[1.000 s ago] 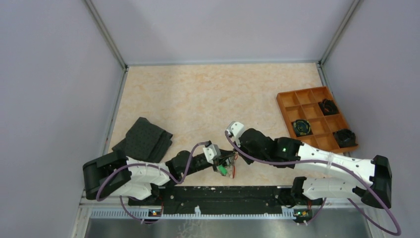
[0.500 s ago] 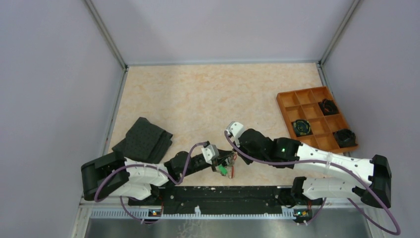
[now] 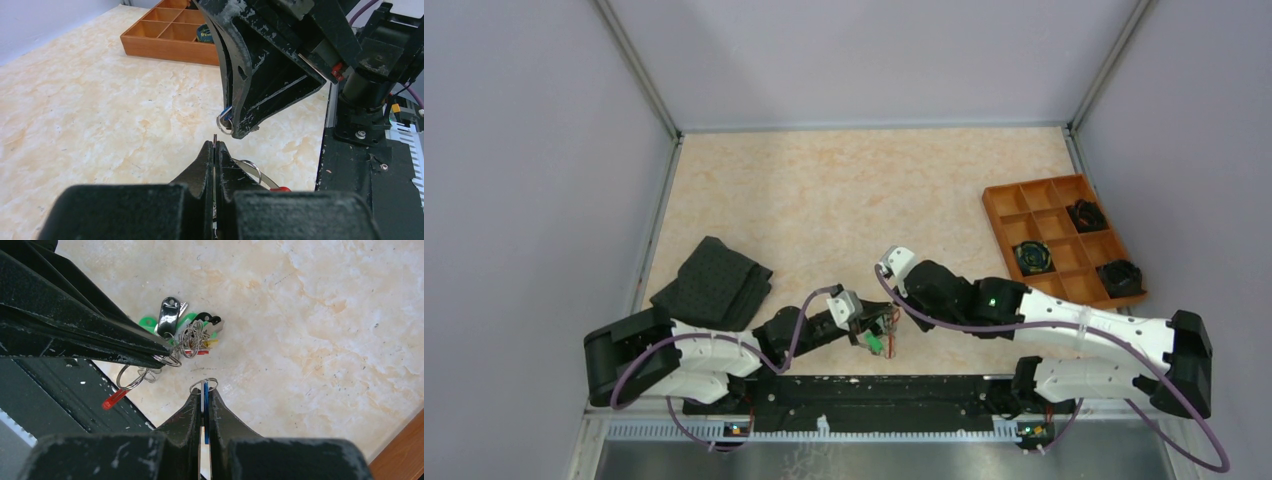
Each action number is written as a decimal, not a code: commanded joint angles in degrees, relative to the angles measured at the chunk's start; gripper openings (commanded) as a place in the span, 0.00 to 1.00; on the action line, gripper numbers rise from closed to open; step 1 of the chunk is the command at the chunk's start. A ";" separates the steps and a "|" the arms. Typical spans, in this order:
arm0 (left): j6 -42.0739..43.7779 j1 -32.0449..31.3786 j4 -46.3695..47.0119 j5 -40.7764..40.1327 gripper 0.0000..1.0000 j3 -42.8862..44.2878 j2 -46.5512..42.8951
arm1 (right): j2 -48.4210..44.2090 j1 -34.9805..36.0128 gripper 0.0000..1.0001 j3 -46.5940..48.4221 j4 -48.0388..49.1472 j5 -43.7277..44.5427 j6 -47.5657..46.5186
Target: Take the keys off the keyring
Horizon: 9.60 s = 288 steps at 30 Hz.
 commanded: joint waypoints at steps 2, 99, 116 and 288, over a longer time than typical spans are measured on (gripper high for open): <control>-0.77 -0.17 3.78 -2.06 0.00 -0.09 -1.61 | 0.31 -1.20 0.00 -0.32 1.47 1.33 0.66; -32.09 14.57 -38.26 -3.12 0.61 18.18 -3.86 | 6.16 -11.44 0.00 -3.30 19.91 -4.75 26.39; -50.48 20.55 -44.20 -3.58 0.89 12.68 -27.59 | -4.33 -16.28 0.00 -18.88 52.10 13.04 75.44; -45.76 38.93 -61.39 89.20 0.00 48.07 7.87 | -44.50 -6.49 0.32 -43.04 71.40 -26.35 -8.47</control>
